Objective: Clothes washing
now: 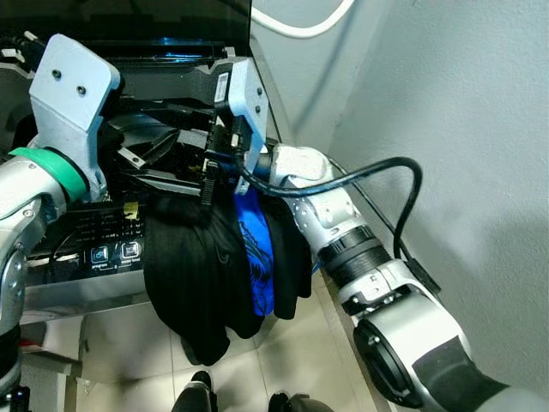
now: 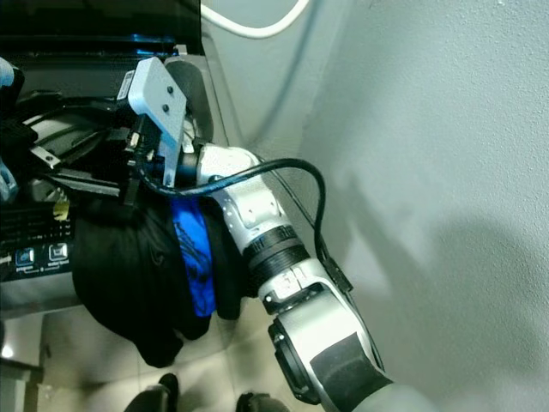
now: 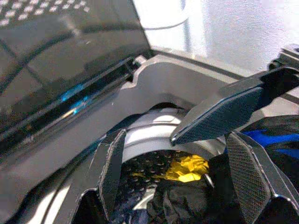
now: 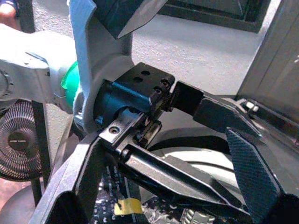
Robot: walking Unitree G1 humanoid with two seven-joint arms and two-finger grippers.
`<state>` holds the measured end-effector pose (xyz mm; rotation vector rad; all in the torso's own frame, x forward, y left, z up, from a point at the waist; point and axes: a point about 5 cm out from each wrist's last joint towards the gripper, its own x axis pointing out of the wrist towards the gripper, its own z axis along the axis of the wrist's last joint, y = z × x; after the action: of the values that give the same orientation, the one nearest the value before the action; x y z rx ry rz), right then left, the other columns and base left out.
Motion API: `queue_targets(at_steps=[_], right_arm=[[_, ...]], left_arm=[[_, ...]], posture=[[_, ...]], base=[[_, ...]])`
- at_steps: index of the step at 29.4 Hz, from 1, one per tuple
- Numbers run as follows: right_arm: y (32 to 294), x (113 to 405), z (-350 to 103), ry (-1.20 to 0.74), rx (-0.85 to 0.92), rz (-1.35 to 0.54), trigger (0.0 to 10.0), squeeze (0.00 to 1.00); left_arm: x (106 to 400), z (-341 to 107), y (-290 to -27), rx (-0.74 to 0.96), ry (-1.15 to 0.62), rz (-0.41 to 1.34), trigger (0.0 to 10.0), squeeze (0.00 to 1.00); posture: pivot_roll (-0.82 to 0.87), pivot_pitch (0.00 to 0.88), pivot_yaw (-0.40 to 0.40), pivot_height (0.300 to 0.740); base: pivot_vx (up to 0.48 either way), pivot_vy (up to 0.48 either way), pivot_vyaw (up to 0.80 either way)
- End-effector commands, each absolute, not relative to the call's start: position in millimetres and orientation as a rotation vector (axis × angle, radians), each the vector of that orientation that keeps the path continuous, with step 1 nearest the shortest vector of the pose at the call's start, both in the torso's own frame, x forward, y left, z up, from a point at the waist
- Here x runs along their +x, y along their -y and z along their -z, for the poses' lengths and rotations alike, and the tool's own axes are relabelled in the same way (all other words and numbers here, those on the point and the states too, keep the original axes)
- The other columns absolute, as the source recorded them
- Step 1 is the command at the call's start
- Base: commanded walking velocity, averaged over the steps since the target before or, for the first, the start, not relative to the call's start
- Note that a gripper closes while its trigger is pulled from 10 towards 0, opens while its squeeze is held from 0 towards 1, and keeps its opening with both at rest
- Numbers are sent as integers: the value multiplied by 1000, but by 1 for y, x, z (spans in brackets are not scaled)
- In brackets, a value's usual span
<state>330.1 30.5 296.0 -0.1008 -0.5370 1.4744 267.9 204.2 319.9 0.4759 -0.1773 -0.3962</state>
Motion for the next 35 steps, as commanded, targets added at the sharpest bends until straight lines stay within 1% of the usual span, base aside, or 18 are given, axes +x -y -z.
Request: queue_targets(at_steps=[1, 2, 4, 5, 6, 8, 14, 17, 18, 20, 21, 22, 26, 28, 30, 31, 33, 35], right_arm=[[50, 369, -315, 594, 92, -1009, 10000, 0], [50, 369, -315, 594, 92, -1009, 10000, 0], [62, 372, -321, 617, 122, -929, 10000, 0], [78, 375, -324, 638, 150, -811, 10000, 0], [78, 375, -324, 638, 150, -811, 10000, 0], [100, 378, -318, 633, 146, -620, 10000, 0], [115, 376, -296, 580, 84, -524, 10000, 0], [115, 371, -280, 532, 19, -564, 10000, 0], [115, 371, -280, 532, 19, -564, 10000, 0], [109, 370, -276, 515, -25, -619, 10000, 0], [109, 370, -276, 515, -25, -619, 10000, 0], [104, 369, -273, 502, -75, -660, 10000, 0], [100, 368, -271, 490, -113, -698, 10000, 0], [95, 364, -269, 468, -143, -805, 10000, 0], [93, 361, -268, 460, -154, -846, 10000, 0], [94, 358, -267, 455, -170, -896, 10000, 0], [94, 358, -267, 455, -170, -896, 10000, 0], [98, 354, -266, 450, -212, -929, 10000, 0]], left_arm=[[255, -302, -189, 510, 100, 622, 10000, 0], [255, -302, -189, 510, 100, 622, 10000, 0], [257, -301, -191, 512, 86, 637, 10000, 0], [264, -299, -189, 482, 77, 667, 10000, 0], [264, -299, -189, 482, 77, 667, 10000, 0], [282, -293, -174, 366, 67, 743, 10000, 0], [293, -286, -157, 344, 68, 763, 10000, 0], [292, -304, -160, 412, 186, 639, 10000, 0], [292, -304, -160, 412, 186, 639, 10000, 0], [294, -321, -169, 441, 277, 512, 10000, 0], [294, -321, -169, 441, 277, 512, 10000, 0], [293, -338, -178, 438, 359, 430, 10000, 0], [290, -351, -184, 424, 417, 400, 10000, 0], [284, -370, -194, 411, 487, 380, 10000, 0], [281, -377, -198, 409, 506, 382, 10000, 0], [276, -379, -198, 398, 506, 437, 10000, 0], [276, -379, -198, 398, 506, 437, 10000, 0], [270, -375, -195, 378, 470, 552, 10000, 0]], posture=[[137, 123, -47, 740], [137, 123, -47, 740], [137, 123, -47, 740], [129, 122, -37, 740], [129, 122, -37, 740], [110, 124, -20, 740], [89, 131, -9, 740], [91, 139, -15, 740], [91, 139, -15, 740], [101, 143, -23, 740], [101, 143, -23, 740], [108, 144, -27, 740], [116, 144, -31, 740], [124, 142, -37, 740], [125, 142, -38, 740], [124, 140, -39, 740], [124, 140, -39, 740], [122, 141, -39, 740]], base=[[0, 0, 0], [0, 0, 0], [0, 0, 0], [0, 0, 0], [0, 0, 0], [0, 0, 0], [0, 0, 0], [0, 0, 0], [0, 0, 0], [0, 0, 0], [0, 0, 0], [0, 0, 0], [0, 0, 0], [0, 0, 0], [0, 0, 0], [0, 0, 0], [0, 0, 0], [0, 0, 0]])
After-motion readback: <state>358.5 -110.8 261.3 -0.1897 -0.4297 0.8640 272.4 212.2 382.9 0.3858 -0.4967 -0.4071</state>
